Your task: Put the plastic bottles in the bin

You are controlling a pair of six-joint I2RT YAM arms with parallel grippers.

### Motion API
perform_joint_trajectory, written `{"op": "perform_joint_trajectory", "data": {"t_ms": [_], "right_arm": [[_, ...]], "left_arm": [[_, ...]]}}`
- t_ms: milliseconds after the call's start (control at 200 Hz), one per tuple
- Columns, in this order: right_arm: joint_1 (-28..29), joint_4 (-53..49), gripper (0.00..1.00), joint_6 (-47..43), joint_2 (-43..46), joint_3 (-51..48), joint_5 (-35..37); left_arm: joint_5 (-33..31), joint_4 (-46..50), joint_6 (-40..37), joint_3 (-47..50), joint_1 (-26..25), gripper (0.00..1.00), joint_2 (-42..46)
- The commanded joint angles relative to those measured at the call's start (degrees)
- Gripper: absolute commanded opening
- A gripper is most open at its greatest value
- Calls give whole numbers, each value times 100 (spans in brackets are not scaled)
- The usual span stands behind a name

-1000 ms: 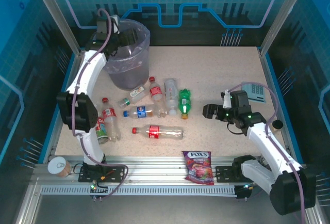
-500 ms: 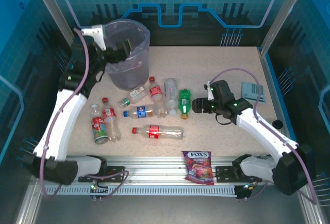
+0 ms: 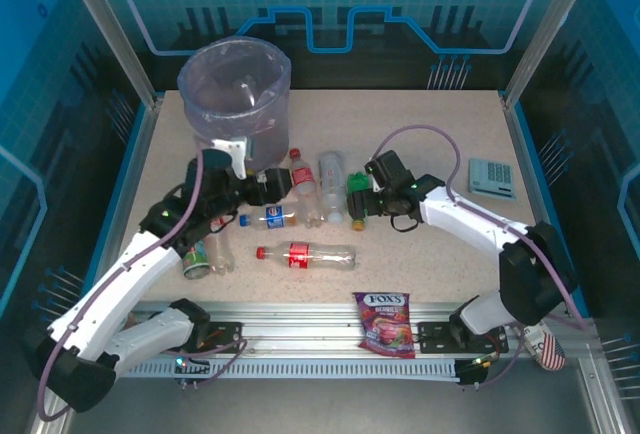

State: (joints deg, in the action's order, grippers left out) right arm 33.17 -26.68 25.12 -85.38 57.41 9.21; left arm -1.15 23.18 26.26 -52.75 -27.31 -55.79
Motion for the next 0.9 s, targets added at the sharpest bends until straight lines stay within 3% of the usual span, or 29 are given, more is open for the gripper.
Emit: {"op": "perform_joint_trajectory", "data": {"t_ms": [0,275,550,770,896], "right_arm": [[93,285,92,174,-241,137,210],[102,715,86,300,-882,118,235],[92,1186,80,389,-1500,104,476],[84,1470,81,302,-1892,125,595],[75,1581,76,260,-1895,58,654]], "left_arm": [[221,-666,865,597,-127,99,-17],[-38,-1685,1570,1371,-423,99,-161],[-203,-1799,1534,1398,-461,99,-275],[-189,-1826,1540,1428,-462,99,-266],[-189,-1826,1548,1461,-467,99,-231]]}}
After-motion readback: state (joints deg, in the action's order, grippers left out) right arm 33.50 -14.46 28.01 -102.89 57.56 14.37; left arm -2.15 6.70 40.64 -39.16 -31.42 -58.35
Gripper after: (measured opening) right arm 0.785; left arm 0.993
